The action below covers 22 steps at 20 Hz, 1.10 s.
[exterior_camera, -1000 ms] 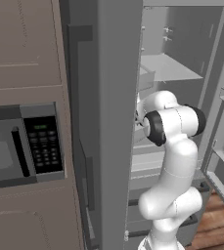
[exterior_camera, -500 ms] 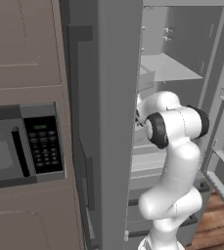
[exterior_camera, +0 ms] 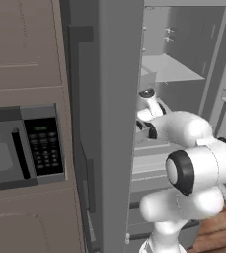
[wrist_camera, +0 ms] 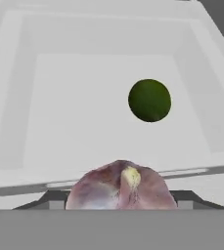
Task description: Grab the lime and garlic from the fridge, place them in the blender, close the lid, and turn on the blender to create a marinade.
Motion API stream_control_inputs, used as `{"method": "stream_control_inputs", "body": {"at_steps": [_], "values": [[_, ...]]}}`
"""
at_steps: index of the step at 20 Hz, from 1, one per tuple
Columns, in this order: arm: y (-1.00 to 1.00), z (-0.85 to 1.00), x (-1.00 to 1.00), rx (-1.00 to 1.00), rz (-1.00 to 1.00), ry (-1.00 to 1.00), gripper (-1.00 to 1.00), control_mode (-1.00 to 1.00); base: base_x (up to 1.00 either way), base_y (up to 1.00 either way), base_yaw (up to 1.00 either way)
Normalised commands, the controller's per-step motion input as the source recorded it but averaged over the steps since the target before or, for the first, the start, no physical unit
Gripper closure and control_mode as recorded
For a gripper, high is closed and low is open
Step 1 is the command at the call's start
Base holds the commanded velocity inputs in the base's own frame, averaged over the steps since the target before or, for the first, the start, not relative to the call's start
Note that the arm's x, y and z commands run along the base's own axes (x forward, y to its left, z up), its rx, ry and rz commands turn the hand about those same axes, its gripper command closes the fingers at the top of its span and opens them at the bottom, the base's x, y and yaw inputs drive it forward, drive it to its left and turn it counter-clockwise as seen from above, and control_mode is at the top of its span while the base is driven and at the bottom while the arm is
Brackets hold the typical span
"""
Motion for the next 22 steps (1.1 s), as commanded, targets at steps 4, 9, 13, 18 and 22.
{"method": "stream_control_inputs", "body": {"at_steps": [4,9,13,18,22], "values": [[-0.21,0.94,-1.00,0.00,0.00,-0.07,1.00,-1.00,0.00,0.00,0.00],[-0.14,1.00,-1.00,0.10,0.00,-0.01,1.00,-1.00,0.00,0.00,0.00],[-0.01,0.97,-1.00,0.13,0.00,0.00,1.00,-1.00,0.00,0.00,0.00],[0.00,0.67,-1.00,0.02,0.00,0.00,1.00,-1.00,0.00,0.00,0.00],[-0.05,0.48,-0.98,0.00,0.00,0.00,1.00,-1.00,0.00,0.00,0.00]]}}
